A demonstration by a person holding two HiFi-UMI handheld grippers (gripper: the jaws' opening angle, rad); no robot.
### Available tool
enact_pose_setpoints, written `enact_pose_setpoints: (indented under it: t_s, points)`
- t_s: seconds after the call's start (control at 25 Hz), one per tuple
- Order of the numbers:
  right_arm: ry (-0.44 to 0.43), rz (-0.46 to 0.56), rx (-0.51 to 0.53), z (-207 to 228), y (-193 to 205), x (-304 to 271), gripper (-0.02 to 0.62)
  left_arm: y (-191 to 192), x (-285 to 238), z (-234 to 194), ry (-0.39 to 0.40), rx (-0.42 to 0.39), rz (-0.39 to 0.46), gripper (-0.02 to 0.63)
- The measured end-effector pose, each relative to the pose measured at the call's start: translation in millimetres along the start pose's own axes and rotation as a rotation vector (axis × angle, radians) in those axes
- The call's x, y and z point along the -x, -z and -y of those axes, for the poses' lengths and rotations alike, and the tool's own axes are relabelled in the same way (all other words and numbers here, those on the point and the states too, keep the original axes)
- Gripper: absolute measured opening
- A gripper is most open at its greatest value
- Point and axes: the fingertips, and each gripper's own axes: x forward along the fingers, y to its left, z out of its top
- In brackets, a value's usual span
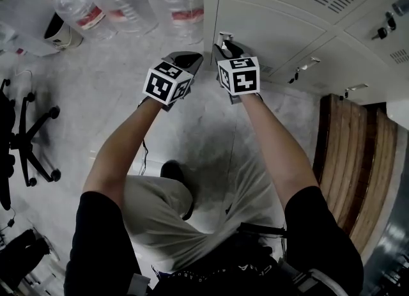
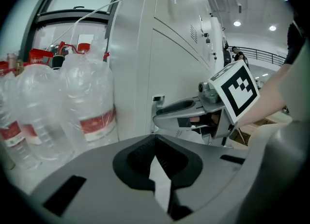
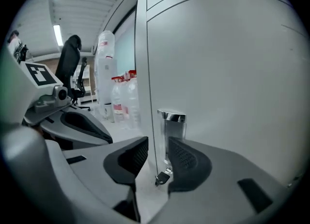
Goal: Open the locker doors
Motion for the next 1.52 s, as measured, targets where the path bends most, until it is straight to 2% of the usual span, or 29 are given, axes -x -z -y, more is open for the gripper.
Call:
enact_pose_setpoints:
  t_s: [0.24, 0.36, 0.68, 0.88, 1.08, 1.24, 1.52]
  points:
    - [0.104, 0.003, 0.03, 2.7, 0.5, -10.7, 0.121, 4.5, 5.8, -0.7, 0.009, -0.009, 0.0, 0.02]
    - [0.134, -0.001, 0.031, 6.0, 1.2, -11.1, 0.071, 2.9, 8.5, 6.1, 0.031, -0.022, 0.012, 0.02]
    - [0.036, -0.033, 0.073, -11.1, 12.9, 12.7, 0.061, -7.1, 16.0, 16.9, 0.084, -0.076, 0.067, 0.021]
    - [-0.067, -0.07, 0.11, -27.8, 29.1, 40.9, 0.061, -9.0, 16.7, 27.5, 0.2, -0.11, 0.045, 0.026]
    - [-0.146, -0.097, 0.157, -38.5, 45.4, 73.9, 0.063, -6.2, 17.6, 48.8, 0.307, -0.254, -0.009, 0.086]
    - [-0.204, -0.119, 0.194, -43.3, 59.9, 100.3, 0.063, -13.9, 16.0, 79.2, 0.42, -0.276, 0.002, 0.091]
    - [-0.277, -0.14, 0.225, -41.9, 82.1, 144.9, 0.063, -6.4, 20.5, 134.9, 0.618, -0.325, -0.054, 0.091]
